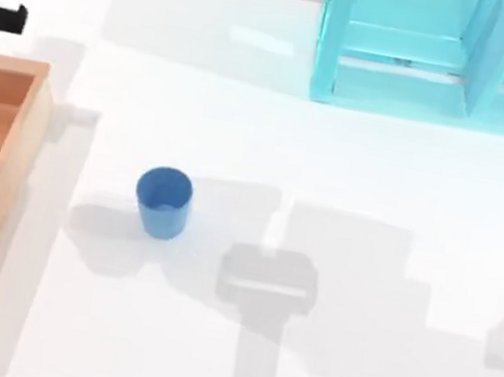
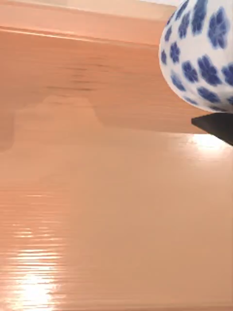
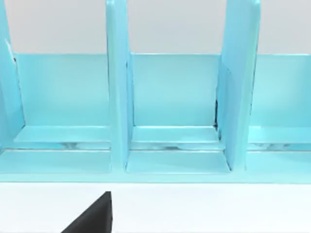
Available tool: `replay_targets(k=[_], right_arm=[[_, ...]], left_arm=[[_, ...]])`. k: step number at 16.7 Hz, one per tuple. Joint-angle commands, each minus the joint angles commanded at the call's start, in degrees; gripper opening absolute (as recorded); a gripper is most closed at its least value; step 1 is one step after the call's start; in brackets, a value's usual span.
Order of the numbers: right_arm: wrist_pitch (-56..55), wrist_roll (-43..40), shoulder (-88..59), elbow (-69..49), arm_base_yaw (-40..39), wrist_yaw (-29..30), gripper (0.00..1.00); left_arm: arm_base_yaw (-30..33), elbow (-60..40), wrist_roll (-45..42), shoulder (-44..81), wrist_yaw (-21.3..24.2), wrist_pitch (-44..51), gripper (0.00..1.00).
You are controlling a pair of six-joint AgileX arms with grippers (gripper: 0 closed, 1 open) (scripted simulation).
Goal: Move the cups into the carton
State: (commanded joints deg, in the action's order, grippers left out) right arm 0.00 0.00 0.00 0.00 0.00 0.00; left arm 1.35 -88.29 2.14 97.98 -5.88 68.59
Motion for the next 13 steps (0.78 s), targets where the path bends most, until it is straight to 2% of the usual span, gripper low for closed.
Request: replay_targets(k=[3, 7, 10, 13], right_arm=[[0.00, 0.00, 0.00, 0.00, 0.00, 0.00, 1.00], [0.00, 0.00, 0.00, 0.00, 0.00, 0.00, 1.00], [0.00, 0.00, 0.00, 0.00, 0.00, 0.00, 1.00], [0.00, 0.00, 0.00, 0.00, 0.00, 0.00, 1.00]], left_arm=[[-9.71, 8.64, -10.19, -8.61, 1.24, 1.27, 0.00], [-18.34, 18.49, -20.26, -18.90, 2.96, 2.12, 0.00], [-21.50, 22.77, -24.08, -23.45, 3.86, 2.43, 0.00], [-21.86, 23.53, -24.70, -24.26, 4.03, 2.48, 0.00]])
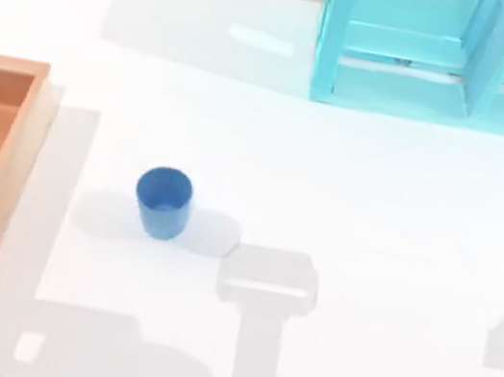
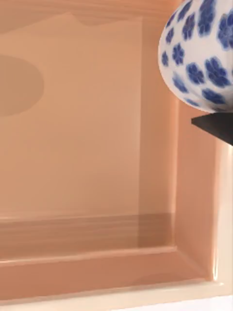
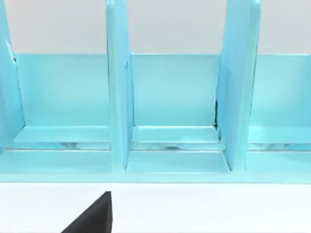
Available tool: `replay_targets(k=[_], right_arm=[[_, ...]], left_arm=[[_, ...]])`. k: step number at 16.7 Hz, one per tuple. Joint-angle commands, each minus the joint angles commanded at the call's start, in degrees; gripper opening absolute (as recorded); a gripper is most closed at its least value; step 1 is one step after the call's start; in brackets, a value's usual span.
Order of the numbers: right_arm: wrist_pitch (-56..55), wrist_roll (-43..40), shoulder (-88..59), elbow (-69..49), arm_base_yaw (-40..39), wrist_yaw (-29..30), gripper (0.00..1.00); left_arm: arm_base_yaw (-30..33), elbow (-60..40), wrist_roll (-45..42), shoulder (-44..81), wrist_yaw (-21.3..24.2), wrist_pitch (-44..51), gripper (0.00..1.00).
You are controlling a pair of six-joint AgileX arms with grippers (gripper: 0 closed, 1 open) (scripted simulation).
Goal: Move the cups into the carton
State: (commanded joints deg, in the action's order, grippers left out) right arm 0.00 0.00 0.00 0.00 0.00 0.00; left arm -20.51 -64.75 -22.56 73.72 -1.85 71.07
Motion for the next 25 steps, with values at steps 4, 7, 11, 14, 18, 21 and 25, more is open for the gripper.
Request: replay_targets(k=[4, 7, 11, 14, 18, 21, 25], right_arm=[[0.00, 0.00, 0.00, 0.00, 0.00, 0.00, 1.00], [0.00, 0.00, 0.00, 0.00, 0.00, 0.00, 1.00], [0.00, 0.00, 0.00, 0.00, 0.00, 0.00, 1.00], [0.00, 0.00, 0.00, 0.00, 0.00, 0.00, 1.00], [0.00, 0.00, 0.00, 0.00, 0.00, 0.00, 1.00], [0.00, 0.00, 0.00, 0.00, 0.00, 0.00, 1.00], [0.00, 0.00, 0.00, 0.00, 0.00, 0.00, 1.00]], left_arm=[[0.22, 0.02, -0.05, 0.27, -0.10, -0.28, 0.00], [-0.05, 3.44, -0.30, 0.47, 0.13, -4.30, 0.00], [-0.82, 10.81, -0.82, 1.60, 0.11, -12.89, 0.00], [-1.04, 13.22, -1.05, 2.04, 0.18, -15.30, 0.00], [-1.04, 13.22, -1.05, 2.04, 0.18, -15.30, 0.08], [-1.04, 13.22, -1.05, 2.04, 0.18, -15.30, 0.30], [-1.04, 13.22, -1.05, 2.04, 0.18, -15.30, 0.60]])
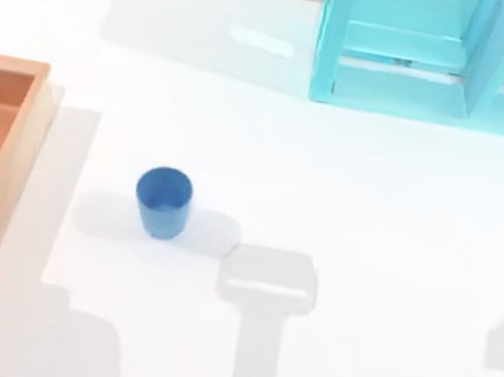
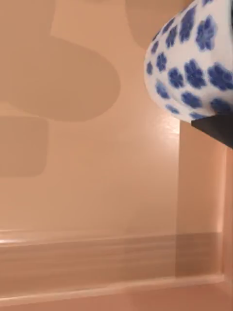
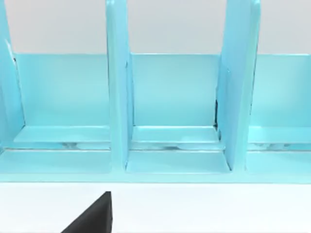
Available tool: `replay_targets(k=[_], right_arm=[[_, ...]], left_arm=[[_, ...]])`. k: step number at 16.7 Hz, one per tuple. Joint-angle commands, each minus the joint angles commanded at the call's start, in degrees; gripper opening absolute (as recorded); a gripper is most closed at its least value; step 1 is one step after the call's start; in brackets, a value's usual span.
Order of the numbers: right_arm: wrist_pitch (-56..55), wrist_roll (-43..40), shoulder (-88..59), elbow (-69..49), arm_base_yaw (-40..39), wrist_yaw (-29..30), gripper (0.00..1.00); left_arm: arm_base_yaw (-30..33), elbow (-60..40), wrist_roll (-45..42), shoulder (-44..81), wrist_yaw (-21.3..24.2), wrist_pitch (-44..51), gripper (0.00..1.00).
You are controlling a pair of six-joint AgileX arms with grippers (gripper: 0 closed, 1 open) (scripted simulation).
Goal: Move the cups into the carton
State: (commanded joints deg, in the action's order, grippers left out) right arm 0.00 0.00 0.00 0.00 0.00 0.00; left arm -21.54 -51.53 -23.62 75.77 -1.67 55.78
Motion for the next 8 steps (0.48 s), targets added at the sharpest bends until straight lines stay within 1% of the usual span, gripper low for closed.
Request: replay_targets(k=[5, 6, 8], right_arm=[[0.00, 0.00, 0.00, 0.00, 0.00, 0.00, 1.00], [0.00, 0.00, 0.00, 0.00, 0.00, 0.00, 1.00], [0.00, 0.00, 0.00, 0.00, 0.00, 0.00, 1.00]], left_arm=[[0.00, 0.00, 0.00, 0.00, 0.00, 0.00, 0.98], [0.00, 0.00, 0.00, 0.00, 0.00, 0.00, 1.00], [0.00, 0.00, 0.00, 0.00, 0.00, 0.00, 1.00]])
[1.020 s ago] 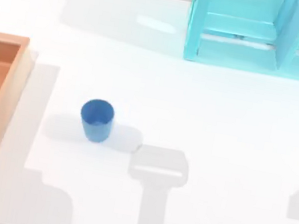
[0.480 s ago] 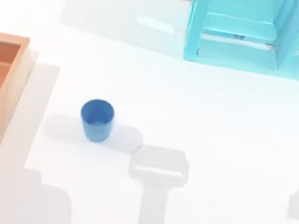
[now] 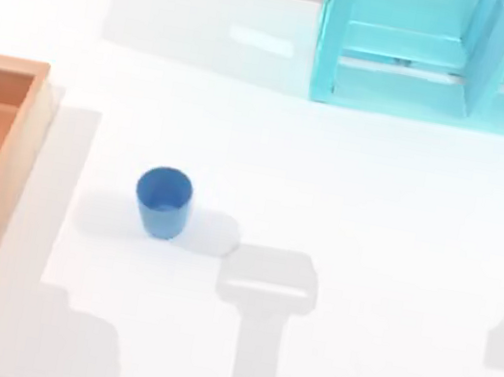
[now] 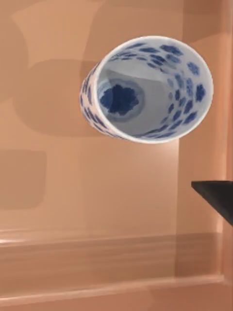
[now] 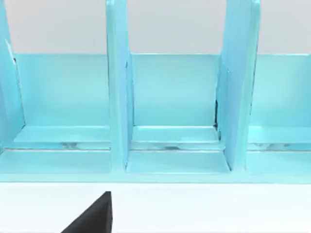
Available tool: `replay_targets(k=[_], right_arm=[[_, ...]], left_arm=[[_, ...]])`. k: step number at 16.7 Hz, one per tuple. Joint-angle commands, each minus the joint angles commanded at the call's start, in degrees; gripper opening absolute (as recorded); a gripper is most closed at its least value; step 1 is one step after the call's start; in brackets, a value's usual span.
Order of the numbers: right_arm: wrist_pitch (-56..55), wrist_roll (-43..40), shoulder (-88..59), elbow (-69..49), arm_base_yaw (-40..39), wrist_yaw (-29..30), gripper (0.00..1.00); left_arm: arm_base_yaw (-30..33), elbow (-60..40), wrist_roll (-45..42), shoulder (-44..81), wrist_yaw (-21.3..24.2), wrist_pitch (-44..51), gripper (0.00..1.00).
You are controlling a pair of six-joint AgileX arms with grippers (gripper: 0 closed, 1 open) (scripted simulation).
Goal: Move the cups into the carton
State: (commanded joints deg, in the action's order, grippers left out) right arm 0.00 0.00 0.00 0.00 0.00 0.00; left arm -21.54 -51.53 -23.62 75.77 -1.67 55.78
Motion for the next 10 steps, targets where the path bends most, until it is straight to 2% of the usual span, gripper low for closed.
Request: replay_targets(k=[7, 10], right_arm=[[0.00, 0.00, 0.00, 0.00, 0.00, 0.00, 1.00], [0.00, 0.00, 0.00, 0.00, 0.00, 0.00, 1.00]], left_arm=[[0.05, -0.19, -0.01, -0.02, 0.02, 0.18, 1.00], [0.11, -4.23, -0.03, 0.14, 0.21, 4.13, 1.00]])
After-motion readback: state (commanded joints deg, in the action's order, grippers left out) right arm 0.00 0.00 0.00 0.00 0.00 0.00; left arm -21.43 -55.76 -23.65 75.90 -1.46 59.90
